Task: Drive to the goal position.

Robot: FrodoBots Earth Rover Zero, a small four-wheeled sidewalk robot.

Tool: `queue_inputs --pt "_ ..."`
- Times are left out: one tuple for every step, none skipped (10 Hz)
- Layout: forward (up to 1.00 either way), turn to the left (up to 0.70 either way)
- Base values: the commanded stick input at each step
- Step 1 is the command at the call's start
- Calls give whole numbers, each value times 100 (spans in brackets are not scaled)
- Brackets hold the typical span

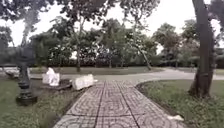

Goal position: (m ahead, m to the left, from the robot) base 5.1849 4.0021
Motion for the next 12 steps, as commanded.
queue_inputs --pt "100 -8" --pt "100 0" --pt "100 0" --pt "100 0" --pt "100 0" --pt "100 0" --pt "100 0" --pt "100 0" --pt "100 -15" --pt "100 -27" --pt "100 -11" --pt "100 0"
